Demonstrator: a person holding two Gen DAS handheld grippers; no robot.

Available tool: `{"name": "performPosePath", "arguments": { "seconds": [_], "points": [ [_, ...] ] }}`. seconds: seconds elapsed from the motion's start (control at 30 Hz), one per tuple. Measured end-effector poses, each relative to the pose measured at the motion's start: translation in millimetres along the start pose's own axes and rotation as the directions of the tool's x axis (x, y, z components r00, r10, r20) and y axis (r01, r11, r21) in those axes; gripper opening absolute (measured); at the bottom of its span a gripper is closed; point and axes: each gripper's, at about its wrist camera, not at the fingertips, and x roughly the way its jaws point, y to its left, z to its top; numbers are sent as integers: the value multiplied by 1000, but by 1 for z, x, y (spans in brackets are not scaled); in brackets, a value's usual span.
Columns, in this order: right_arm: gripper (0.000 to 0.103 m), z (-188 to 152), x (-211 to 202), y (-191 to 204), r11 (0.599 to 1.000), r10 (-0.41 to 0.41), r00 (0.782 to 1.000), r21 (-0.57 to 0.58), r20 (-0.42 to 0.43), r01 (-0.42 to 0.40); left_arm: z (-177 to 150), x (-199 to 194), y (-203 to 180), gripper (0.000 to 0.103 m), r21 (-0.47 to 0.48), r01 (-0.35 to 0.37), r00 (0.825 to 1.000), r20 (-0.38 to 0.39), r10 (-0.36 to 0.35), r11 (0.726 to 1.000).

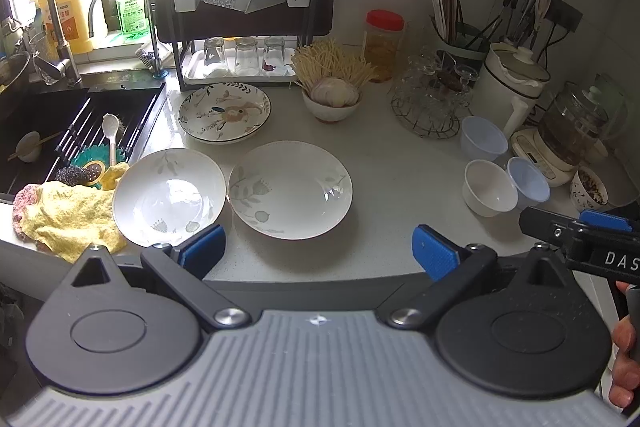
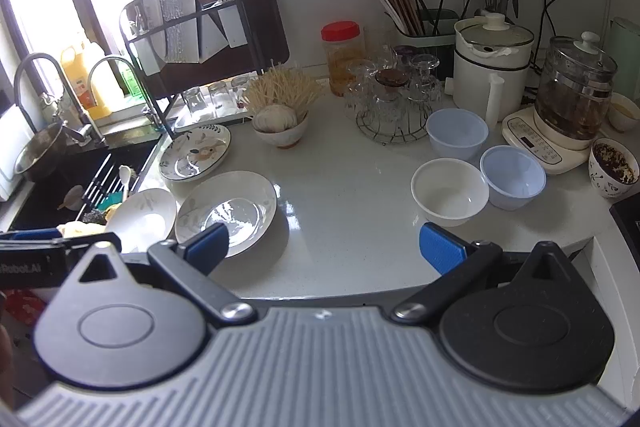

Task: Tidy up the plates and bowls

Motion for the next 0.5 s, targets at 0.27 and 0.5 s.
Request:
{"name": "performPosePath", "arguments": {
  "seconds": [0.27, 0.5],
  "points": [
    [103, -2, 2, 6, 1000, -17, 1000, 10, 0, 17, 1, 3, 6, 101, 12, 19, 1000, -2, -19, 1000],
    [103, -2, 4, 16, 999, -37, 999, 24, 7, 36, 6, 7, 20, 101, 22, 39, 999, -3, -39, 999]
  ]
}}
